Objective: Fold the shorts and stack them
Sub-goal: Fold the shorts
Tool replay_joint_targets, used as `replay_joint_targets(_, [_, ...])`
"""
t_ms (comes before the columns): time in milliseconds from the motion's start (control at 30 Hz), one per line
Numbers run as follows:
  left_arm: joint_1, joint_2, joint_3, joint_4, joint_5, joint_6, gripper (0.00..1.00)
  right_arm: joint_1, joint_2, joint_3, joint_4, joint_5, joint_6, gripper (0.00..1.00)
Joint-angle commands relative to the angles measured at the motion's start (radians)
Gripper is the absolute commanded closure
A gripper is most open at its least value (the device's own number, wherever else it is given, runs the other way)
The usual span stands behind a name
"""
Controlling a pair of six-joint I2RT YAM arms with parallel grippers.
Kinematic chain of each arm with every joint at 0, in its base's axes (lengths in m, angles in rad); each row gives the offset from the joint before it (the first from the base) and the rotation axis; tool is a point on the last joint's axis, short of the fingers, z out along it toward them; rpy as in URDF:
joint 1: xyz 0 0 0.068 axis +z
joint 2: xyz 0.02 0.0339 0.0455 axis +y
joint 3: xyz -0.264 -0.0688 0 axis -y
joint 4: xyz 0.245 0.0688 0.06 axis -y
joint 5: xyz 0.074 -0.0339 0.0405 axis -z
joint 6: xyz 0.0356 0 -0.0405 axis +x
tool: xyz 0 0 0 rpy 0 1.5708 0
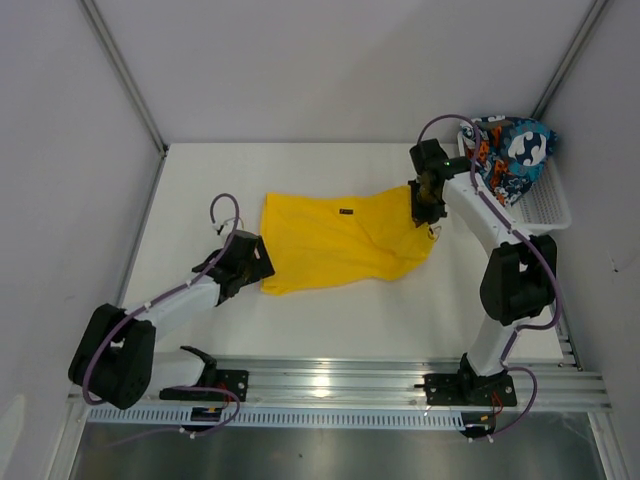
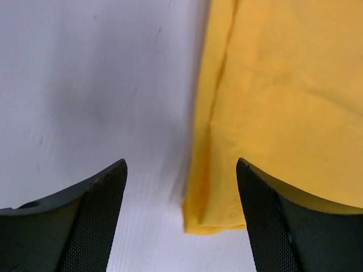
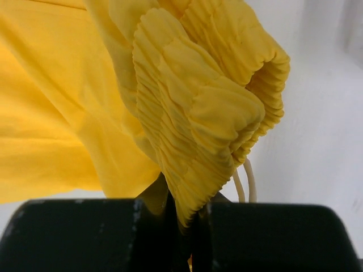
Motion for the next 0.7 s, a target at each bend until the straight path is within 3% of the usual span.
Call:
replay_joint_targets(0, [0.026,-0.092,-0.019,0.009,-0.049,-0.015,0.2,-0.007,0.014,0.083,-0.09,0.123,-0.047,1.0])
replay_joint_targets(133, [0.047,-0.088,-0.014,0.016,-0.028,0.005,0.19,-0.006,0.02,0.114,-0.111,0.137,-0.057,1.0])
replay_joint_targets(333, [0.061,0.061,0.037,0.09,0.115,-0.027,0.21,0.031,0.025,0.158,-0.141,0.145,-0.055,1.0])
replay_joint_targets(667, [0.055,0.166,0.067,0.22,0.167,-0.063,0.23,0.173,0.145,0.357,-0.285,0.318,0.015,1.0])
